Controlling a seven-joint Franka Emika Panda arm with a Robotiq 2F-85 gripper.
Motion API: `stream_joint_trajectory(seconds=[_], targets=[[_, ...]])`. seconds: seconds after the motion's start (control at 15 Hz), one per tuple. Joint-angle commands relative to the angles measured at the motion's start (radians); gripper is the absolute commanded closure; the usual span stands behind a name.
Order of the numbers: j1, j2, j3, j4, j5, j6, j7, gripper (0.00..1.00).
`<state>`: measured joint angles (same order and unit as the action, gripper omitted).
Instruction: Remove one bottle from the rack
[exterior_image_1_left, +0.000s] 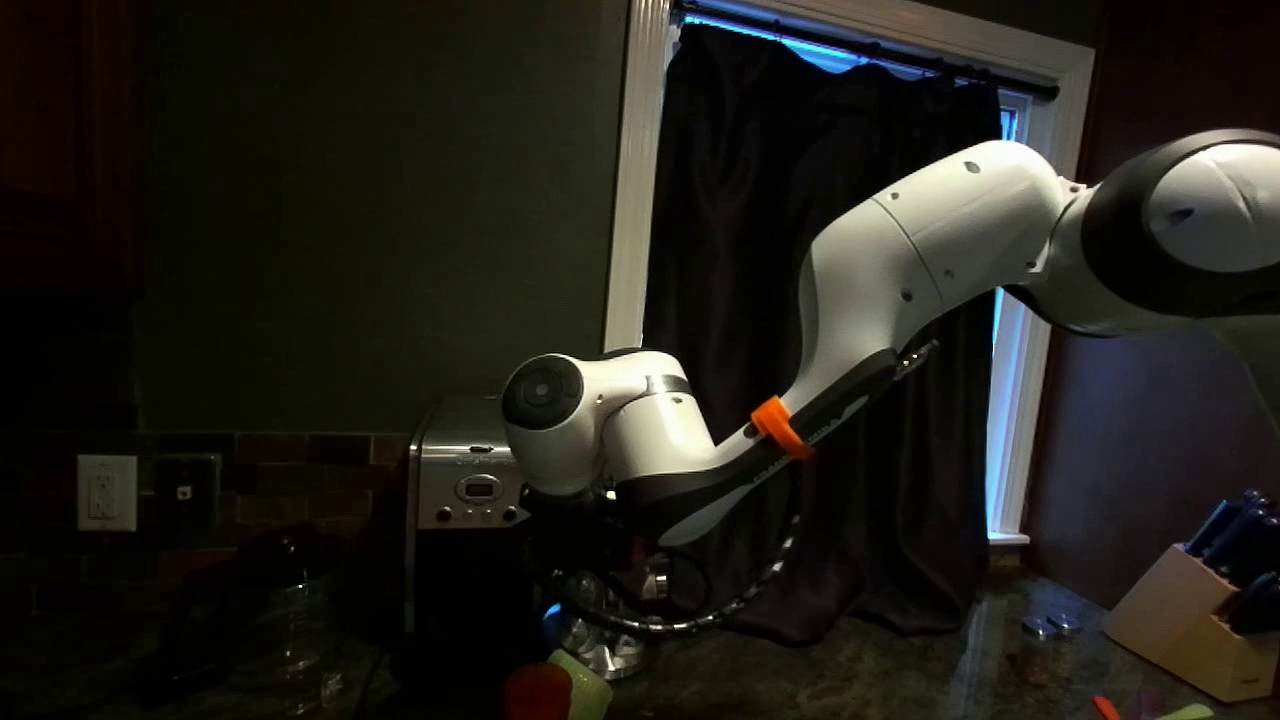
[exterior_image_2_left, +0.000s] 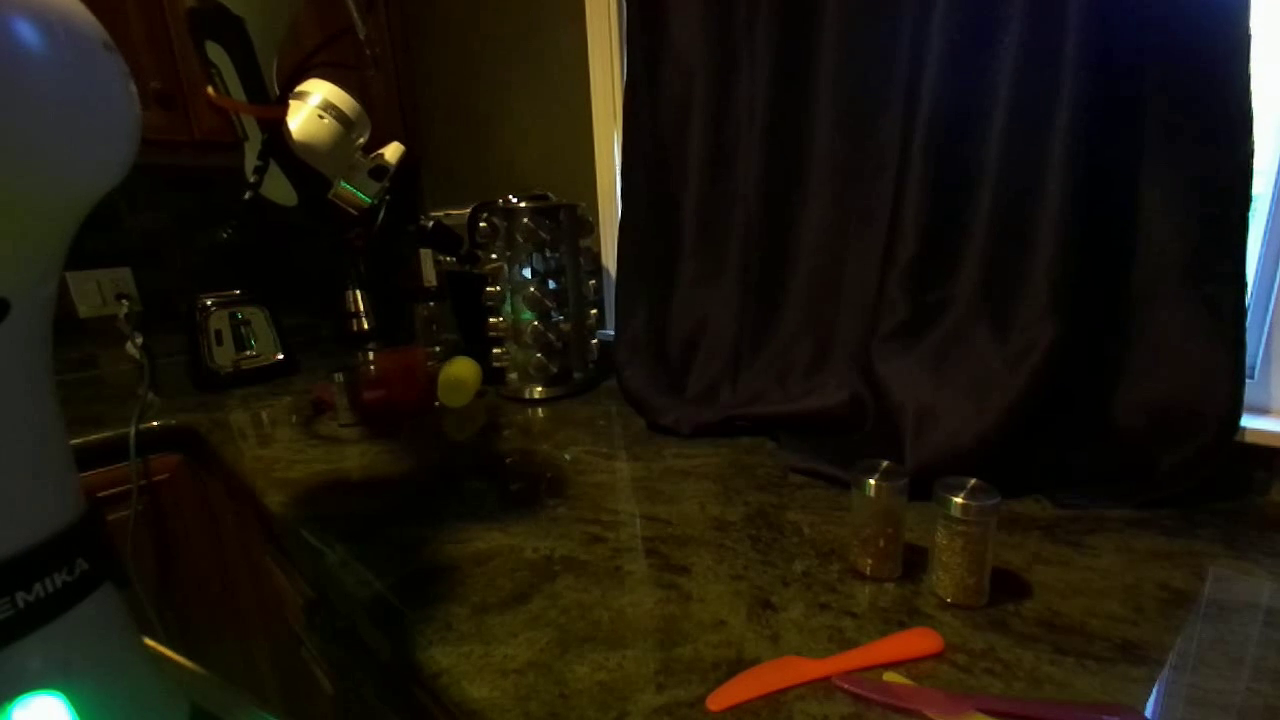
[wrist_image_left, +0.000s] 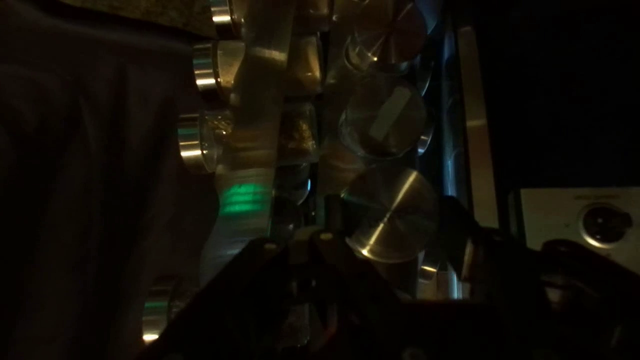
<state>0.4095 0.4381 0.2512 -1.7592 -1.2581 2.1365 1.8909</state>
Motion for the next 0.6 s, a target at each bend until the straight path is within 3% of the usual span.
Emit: stream_joint_trajectory(seconds=[0.0, 0.53], targets=[[-0.020, -0.079, 0.018, -0.071, 0.035, 0.063, -0.052, 0.76], [-0.045, -0.140, 0.023, -0.135, 0.095, 0.163, -0.119, 0.76]])
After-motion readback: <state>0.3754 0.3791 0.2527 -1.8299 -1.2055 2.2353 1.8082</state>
